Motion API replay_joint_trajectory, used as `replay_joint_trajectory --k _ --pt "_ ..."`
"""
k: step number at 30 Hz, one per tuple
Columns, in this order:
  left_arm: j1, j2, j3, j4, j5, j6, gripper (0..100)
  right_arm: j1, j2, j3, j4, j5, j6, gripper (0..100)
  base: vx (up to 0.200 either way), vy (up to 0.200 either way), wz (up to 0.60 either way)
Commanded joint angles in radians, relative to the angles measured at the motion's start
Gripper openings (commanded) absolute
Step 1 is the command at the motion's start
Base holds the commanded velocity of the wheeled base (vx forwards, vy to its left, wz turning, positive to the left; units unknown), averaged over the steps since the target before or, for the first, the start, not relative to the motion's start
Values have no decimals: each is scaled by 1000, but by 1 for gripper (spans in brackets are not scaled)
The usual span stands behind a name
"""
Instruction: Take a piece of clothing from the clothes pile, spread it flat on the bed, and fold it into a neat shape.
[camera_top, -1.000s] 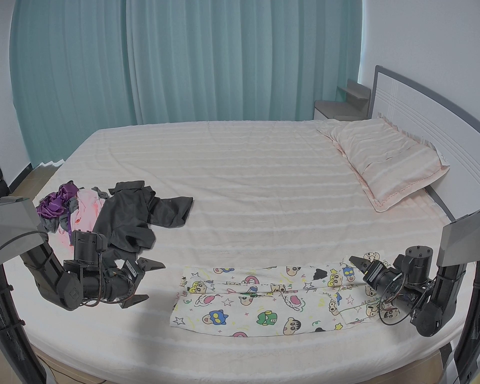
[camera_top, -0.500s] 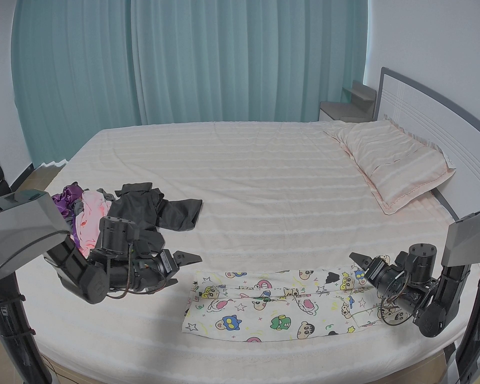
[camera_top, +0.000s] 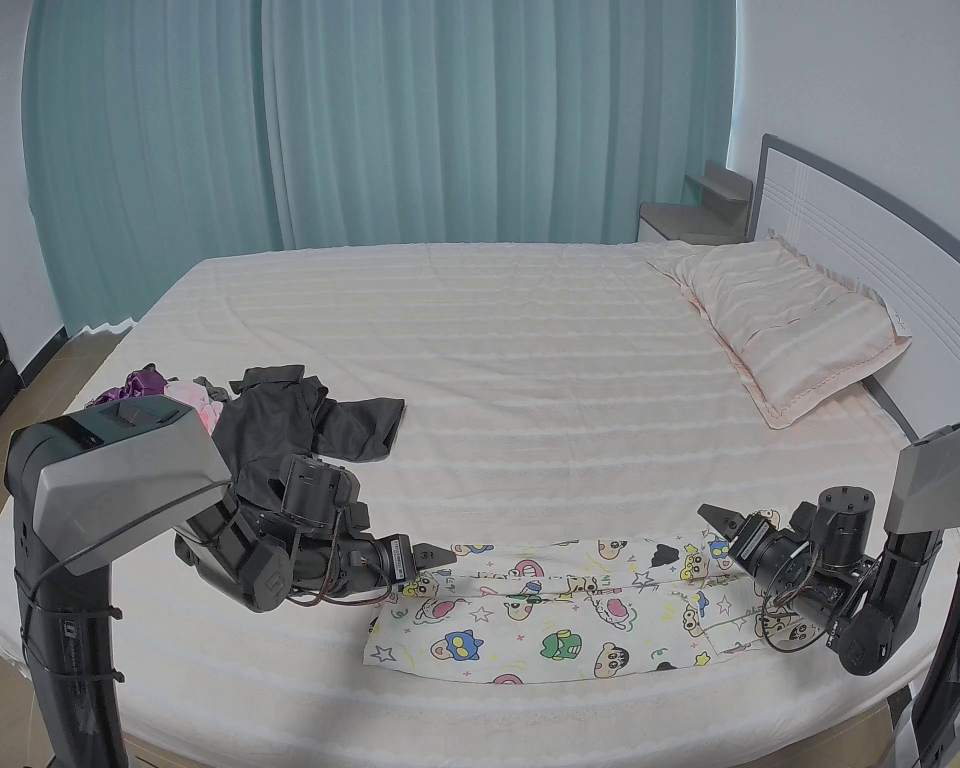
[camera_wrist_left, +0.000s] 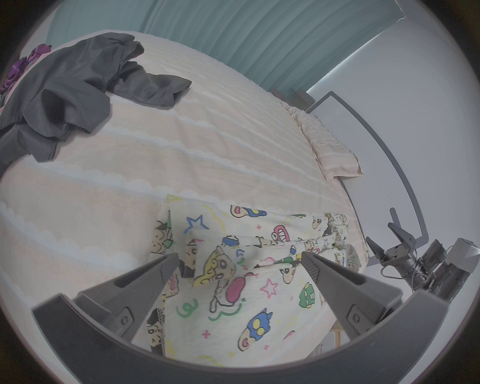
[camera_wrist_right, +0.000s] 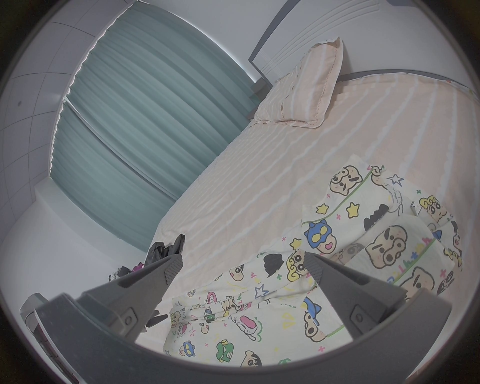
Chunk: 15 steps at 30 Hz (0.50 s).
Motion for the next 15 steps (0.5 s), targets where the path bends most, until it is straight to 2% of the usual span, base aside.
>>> replay_joint_trajectory --k 1,15 --pt "-5 42 -11 -1 4 4 100 3 3 0 -12 0 1 100 0 0 0" --pt "-13 94 -97 2 12 2 100 3 6 -1 -12 2 2 100 0 0 0"
